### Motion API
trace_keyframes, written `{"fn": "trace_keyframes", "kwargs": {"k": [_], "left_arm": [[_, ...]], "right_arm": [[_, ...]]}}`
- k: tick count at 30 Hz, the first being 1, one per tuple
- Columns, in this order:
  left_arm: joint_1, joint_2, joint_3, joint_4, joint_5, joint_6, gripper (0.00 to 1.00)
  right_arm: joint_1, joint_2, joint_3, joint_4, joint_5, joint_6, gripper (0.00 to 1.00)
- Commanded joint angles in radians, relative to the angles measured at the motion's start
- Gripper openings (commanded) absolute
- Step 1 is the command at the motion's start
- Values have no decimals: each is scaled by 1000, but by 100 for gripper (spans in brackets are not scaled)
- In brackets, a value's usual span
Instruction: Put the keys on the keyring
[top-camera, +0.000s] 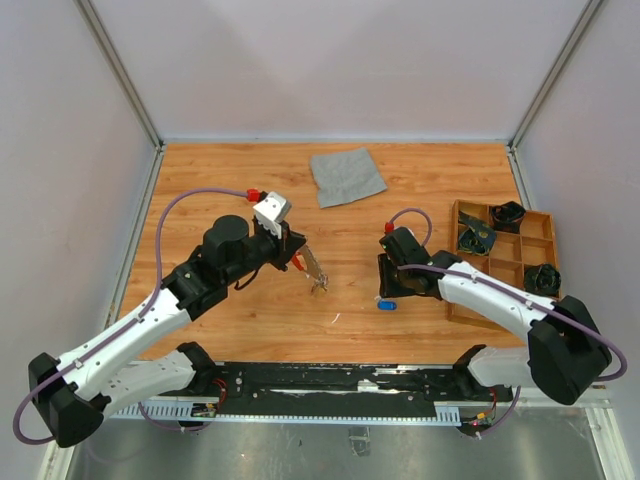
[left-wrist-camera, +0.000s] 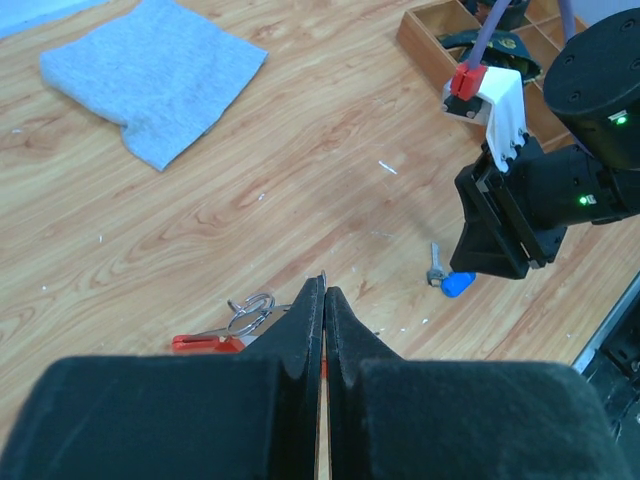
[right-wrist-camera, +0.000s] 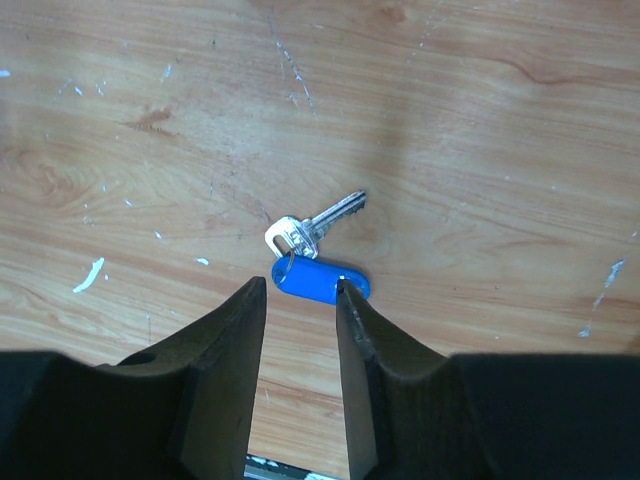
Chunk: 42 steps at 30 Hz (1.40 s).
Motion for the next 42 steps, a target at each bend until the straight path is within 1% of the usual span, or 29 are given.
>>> {"fn": "trace_keyframes", "kwargs": {"k": [1, 11, 18, 21, 35, 42], "left_arm": [[8, -7, 0, 55, -5, -10, 1], [8, -19, -14, 62, 3, 1, 1], [8, -29, -24, 74, -2, -5, 0], [8, -32, -24, 75, 0, -7, 1], [8, -33, -26, 75, 2, -10, 0], [8, -34, -29, 75, 9, -7, 1]], "right_arm": [[22, 41, -7, 19, 29, 120, 34], [29, 115, 13, 12, 22, 143, 34], [29, 156, 29, 26, -4, 137, 26], [29, 166, 32, 27, -8, 140, 25], [29, 167, 30, 39, -18, 132, 13], [28, 158, 25, 67, -54, 101, 1]]}}
